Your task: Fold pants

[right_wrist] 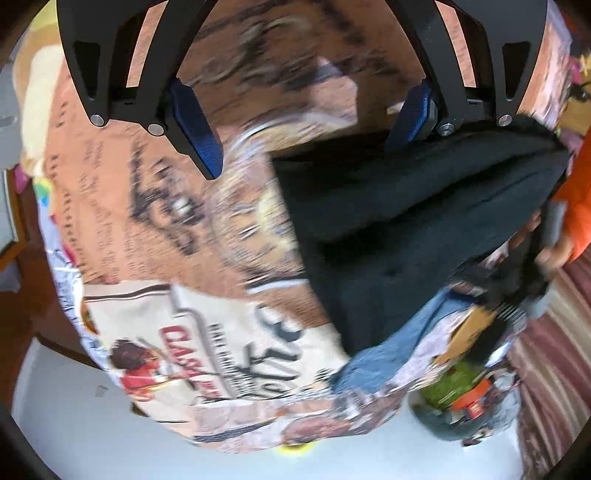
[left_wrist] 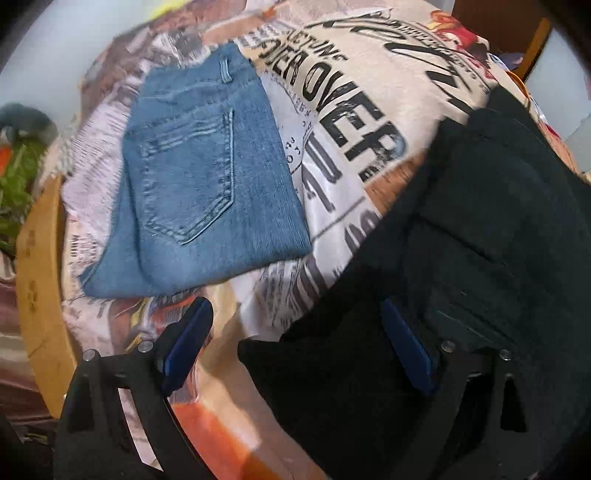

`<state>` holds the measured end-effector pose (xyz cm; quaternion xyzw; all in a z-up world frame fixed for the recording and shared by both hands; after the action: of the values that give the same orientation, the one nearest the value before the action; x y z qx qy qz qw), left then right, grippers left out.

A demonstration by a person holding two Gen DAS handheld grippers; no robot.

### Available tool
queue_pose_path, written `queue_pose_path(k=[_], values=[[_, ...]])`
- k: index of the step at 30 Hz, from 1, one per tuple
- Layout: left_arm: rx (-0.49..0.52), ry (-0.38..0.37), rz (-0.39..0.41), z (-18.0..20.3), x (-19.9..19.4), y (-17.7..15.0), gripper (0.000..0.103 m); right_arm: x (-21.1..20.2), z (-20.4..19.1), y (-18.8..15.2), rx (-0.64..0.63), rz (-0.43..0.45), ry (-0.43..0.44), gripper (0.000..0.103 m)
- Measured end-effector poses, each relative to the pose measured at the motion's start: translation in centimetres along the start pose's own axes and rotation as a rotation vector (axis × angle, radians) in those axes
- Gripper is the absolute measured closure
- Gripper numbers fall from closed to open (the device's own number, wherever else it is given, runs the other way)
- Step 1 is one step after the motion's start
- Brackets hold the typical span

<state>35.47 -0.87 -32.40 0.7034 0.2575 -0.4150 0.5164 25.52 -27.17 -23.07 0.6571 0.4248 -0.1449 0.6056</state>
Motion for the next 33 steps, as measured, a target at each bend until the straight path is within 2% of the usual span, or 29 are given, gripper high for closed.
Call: queue_pose_path(k=[3, 11, 17, 23, 26, 27, 30, 33], values=[[0.007, -0.010, 0.017, 1.1, -2.0, -0.8, 0.023, 0.0, 1.8, 0.5, 0.037, 0.001, -0.046, 0.019], [0.015, 0.020, 0.059, 3.1, -6.0, -2.3, 0.024, -3.0, 1.7, 0.0, -0.004, 0.031, -0.095, 0.019], [-0.031, -0.013, 0.091, 4.3, -8.8, -3.7, 0.024, -5.8, 0.3, 0.6, 0.019, 0.088, -0.066, 0.018], [-0.058, -0.051, 0.157, 5.6, -11.3, -4.4, 0.024, -7.3, -4.1, 0.5, 0.027, 0.125, 0.021, 0.017], [-0.056, -0.063, 0.184, 4.6, -11.8, -4.0, 0.018, -7.1, -6.5, 0.1, 0.030, 0.117, 0.079, 0.017], [-0.061, -0.047, 0.194, 3.9, -11.8, -3.8, 0.014, -6.8, -7.3, -0.2, 0.031, 0.111, 0.091, 0.017], [-0.112, 0.042, 0.209, 0.6, -11.3, -3.2, 0.014, -5.2, -8.9, -0.9, 0.024, 0.075, 0.106, 0.017], [-0.203, 0.066, 0.200, -2.9, -10.2, -3.0, 0.013, -3.1, -9.7, -2.2, 0.005, 0.010, 0.116, 0.017]])
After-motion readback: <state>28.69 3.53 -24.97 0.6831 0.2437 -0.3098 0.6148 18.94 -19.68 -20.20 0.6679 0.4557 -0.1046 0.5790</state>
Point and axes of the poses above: each gripper's, at about its wrist camera, not at the fingertips, and x roughly the way its jaws point, z to its right, y to its top, the point moved 4 cm from there along x, roughly the way its jaws point, and after that the axes turned 15 degrees about z, right-handed, at the moved point
